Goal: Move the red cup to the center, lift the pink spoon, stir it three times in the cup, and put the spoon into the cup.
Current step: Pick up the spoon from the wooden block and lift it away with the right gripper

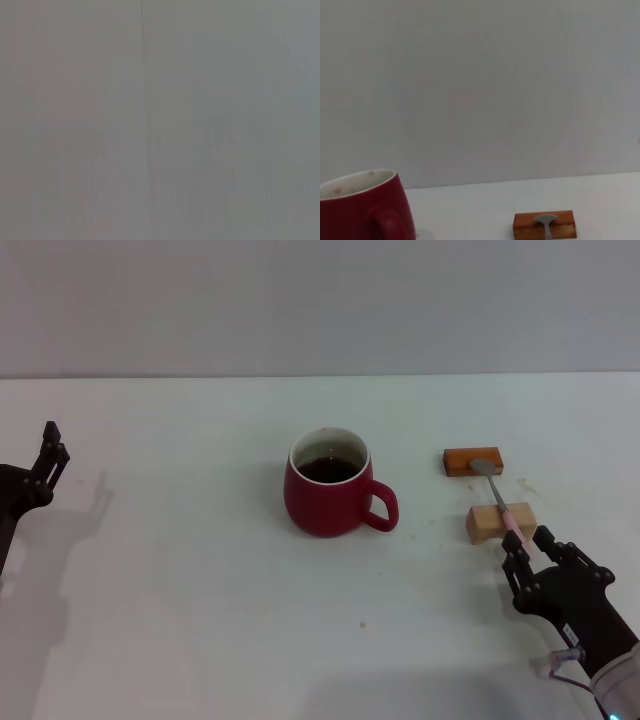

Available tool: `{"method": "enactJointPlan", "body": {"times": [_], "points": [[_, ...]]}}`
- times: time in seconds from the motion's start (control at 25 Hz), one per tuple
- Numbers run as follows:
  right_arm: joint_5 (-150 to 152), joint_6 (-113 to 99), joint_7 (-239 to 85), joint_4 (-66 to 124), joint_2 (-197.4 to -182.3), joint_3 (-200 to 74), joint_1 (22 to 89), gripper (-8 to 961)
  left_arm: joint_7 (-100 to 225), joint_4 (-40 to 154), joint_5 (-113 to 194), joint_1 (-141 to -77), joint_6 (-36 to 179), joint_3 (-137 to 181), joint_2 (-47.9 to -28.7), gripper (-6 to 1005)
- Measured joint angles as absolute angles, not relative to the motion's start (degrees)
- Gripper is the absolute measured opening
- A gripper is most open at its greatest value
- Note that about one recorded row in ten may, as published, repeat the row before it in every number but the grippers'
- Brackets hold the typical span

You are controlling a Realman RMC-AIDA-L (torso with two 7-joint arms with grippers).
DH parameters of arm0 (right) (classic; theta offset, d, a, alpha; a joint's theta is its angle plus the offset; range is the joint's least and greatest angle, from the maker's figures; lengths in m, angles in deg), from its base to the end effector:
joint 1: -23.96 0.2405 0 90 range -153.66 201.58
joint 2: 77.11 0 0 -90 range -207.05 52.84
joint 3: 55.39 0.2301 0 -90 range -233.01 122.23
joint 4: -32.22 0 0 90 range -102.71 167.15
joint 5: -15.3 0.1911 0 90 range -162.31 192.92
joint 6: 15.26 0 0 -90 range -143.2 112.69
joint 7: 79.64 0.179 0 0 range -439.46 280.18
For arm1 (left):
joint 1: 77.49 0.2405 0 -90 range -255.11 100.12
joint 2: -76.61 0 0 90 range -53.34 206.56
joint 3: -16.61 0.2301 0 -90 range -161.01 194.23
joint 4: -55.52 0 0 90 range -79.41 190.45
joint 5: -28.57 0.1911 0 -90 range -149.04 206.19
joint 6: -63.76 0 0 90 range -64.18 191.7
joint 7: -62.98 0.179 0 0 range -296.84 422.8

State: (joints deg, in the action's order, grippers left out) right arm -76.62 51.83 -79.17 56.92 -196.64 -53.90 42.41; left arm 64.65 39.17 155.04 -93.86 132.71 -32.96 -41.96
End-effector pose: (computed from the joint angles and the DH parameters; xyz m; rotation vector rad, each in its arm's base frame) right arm 0.2792 0.2699 -0.0840 -1.7865 0.7780 0.6820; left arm -0.3136 0.3156 0.0212 -1.4615 -0.5197 -0.6089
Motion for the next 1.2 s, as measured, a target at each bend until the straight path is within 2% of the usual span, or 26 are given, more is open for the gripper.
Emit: {"method": "enactJointPlan", "body": {"times": [1.2], "points": [[-76.31, 49.49, -75.95, 56.61, -196.64, -53.88, 42.93, 331, 64.65, 38.94, 155.04, -93.66, 132.89, -32.18, -41.86, 850]]}}
